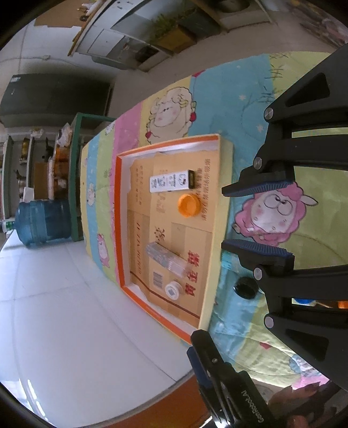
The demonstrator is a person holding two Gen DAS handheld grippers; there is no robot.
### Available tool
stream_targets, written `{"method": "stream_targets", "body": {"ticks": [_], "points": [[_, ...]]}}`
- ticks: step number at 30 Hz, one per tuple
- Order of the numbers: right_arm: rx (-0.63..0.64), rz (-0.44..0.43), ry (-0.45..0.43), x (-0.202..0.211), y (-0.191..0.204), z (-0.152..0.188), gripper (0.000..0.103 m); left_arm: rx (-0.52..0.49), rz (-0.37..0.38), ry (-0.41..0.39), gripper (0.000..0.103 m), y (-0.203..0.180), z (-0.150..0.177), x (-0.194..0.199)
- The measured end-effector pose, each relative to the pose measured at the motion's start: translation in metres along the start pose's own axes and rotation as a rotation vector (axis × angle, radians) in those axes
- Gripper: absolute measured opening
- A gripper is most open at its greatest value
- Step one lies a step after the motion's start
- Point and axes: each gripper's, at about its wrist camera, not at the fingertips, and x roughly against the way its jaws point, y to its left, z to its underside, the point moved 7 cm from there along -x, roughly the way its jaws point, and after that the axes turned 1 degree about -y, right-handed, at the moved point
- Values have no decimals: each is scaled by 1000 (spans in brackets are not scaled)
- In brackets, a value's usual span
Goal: Organize rigid objects
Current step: 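Move both grippers out of the tray and grasp the gold YSL lipstick with the left gripper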
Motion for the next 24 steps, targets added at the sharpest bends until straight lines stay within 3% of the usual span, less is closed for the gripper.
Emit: {"method": "stream_targets", "body": {"ticks": [11, 18, 24], "points": [[24, -27, 36, -2, 23, 21, 33, 10, 38, 24, 49, 4, 30, 15], [13, -19, 31, 7, 21, 33, 33, -49, 134, 81, 48, -30, 69, 28], [11, -21, 25, 16, 22, 44, 33, -77, 161, 127, 48, -49, 95, 25]]}}
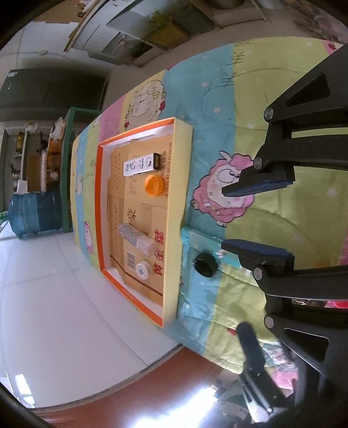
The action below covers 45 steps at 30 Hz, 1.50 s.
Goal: Organize rigid objects
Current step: 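Move both grippers out of the tray and grasp the gold YSL lipstick with the left gripper, then grasp the blue bottle cap with the right gripper while the left gripper holds the lipstick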
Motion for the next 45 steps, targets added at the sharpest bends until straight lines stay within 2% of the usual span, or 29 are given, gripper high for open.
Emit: {"method": "stream_targets", "body": {"ticks": [11, 16, 18, 20, 27, 35, 40, 42, 43, 45], "points": [[-21, -4, -5, 11, -6, 17, 33, 0, -43, 50, 48, -3, 16, -13], [-23, -7, -5, 11, -7, 18, 33, 14, -39, 60, 36, 1, 20, -17], [-23, -13, 0, 10, -6, 19, 33, 21, -14, 64, 26, 0, 21, -17], [-22, -25, 6, 10, -4, 21, 33, 15, -14, 56, 21, -1, 22, -15], [-2, -75, 25, 7, 8, 32, 33, 38, -59, 21, 20, 15, 18, -4], [79, -168, 63, -5, 46, 45, 34, 88, -109, -27, 18, 41, 6, 11], [127, -146, 72, -14, 57, 47, 34, 96, -109, -37, 18, 46, 3, 13], [139, -122, 72, -18, 58, 45, 42, 97, -105, -38, 18, 46, 2, 12], [140, -120, 74, -20, 57, 45, 51, 97, -103, -37, 18, 46, 2, 12], [140, -130, 79, -22, 58, 43, 51, 99, -102, -38, 18, 47, 2, 12]]}}
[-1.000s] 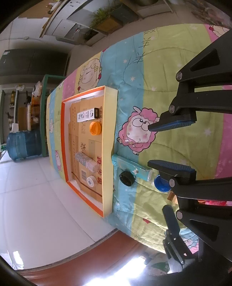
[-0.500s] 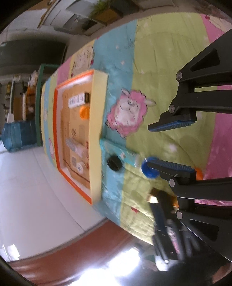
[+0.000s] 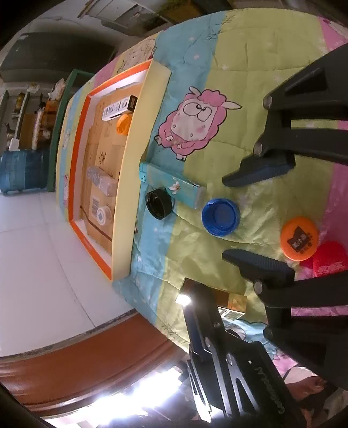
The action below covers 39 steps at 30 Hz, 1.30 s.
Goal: Organize rigid objects
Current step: 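Grasp the blue bottle cap with the right gripper while the left gripper holds the lipstick, then carry the lipstick with the left gripper while the right gripper carries the blue cap into the tray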
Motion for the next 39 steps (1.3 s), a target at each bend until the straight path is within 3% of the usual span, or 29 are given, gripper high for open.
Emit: {"method": "stream_targets", "body": {"ticks": [4, 7, 39], "points": [[2, 12, -2, -5, 0, -2, 50, 7, 3, -1, 18, 2, -1, -1], [2, 26, -12, -5, -2, -4, 31, 11, 3, -1, 18, 3, -2, -2], [-26, 37, -125, 35, -22, -36, 31, -20, 11, -44, 18, -11, -39, -2]]}}
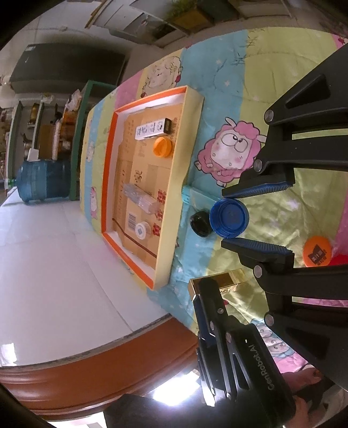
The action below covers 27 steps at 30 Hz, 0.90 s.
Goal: Organize rigid objects
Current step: 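Carry the lipstick with the left gripper while the right gripper carries the blue cap into the tray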
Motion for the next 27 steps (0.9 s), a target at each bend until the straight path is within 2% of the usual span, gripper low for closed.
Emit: {"method": "stream_targets", "body": {"ticks": [7, 20, 27], "points": [[-10, 6, -23, 4, -6, -9, 31, -15, -1, -29, 18, -3, -17, 4], [-22, 41, -95, 12, -32, -50, 31, -53, -3, -97, 18, -10, -67, 5], [-22, 46, -105, 7, -41, -67, 31, -58, -3, -114, 18, -11, -87, -3]]}}
